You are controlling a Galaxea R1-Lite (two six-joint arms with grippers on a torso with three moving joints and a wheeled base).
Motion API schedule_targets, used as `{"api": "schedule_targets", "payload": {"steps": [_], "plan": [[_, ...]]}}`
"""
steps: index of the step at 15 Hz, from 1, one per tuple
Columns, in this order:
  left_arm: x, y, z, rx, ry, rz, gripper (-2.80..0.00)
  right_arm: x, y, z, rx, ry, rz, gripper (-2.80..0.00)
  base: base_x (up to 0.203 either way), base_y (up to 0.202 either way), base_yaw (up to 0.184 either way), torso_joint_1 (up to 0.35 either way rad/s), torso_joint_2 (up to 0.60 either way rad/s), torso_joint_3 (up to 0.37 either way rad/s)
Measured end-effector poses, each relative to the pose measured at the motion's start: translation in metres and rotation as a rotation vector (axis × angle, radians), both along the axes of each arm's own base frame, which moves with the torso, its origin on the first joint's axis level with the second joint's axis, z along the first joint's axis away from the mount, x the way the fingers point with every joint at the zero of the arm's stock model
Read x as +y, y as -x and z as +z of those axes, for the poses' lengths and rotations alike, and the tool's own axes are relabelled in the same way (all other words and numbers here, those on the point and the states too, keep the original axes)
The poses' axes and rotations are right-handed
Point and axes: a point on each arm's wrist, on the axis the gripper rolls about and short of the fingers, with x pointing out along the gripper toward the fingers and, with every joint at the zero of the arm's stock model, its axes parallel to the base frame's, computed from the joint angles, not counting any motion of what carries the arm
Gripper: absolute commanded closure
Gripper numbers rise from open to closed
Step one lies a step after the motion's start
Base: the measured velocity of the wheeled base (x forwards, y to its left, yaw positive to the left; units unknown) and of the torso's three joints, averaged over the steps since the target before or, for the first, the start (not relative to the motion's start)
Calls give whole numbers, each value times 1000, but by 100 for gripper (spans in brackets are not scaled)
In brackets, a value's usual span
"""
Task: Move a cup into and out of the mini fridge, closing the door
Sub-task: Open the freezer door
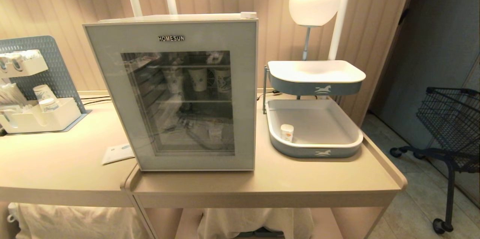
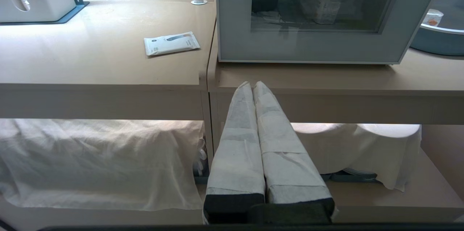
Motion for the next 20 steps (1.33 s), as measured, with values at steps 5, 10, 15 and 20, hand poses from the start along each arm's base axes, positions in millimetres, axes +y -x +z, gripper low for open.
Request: {"api": "schedule_targets", "payload": {"steps": [5, 10, 15, 20], "plan": [[0, 0, 0, -1, 0, 0, 0, 8, -6, -32, 200, -28, 393, 0, 0, 0, 0, 0, 0, 0], [0, 0, 0, 0, 0, 0, 0, 9, -6, -33, 206, -19, 398, 0, 0, 0, 0, 0, 0, 0], [0, 0, 0, 0, 0, 0, 0, 8, -6, -32, 202, -34, 397, 0, 0, 0, 0, 0, 0, 0], [0, 0, 0, -1, 0, 1, 0, 8, -7, -32, 199, -46, 398, 0, 2, 27, -5, 1, 2, 2]]}}
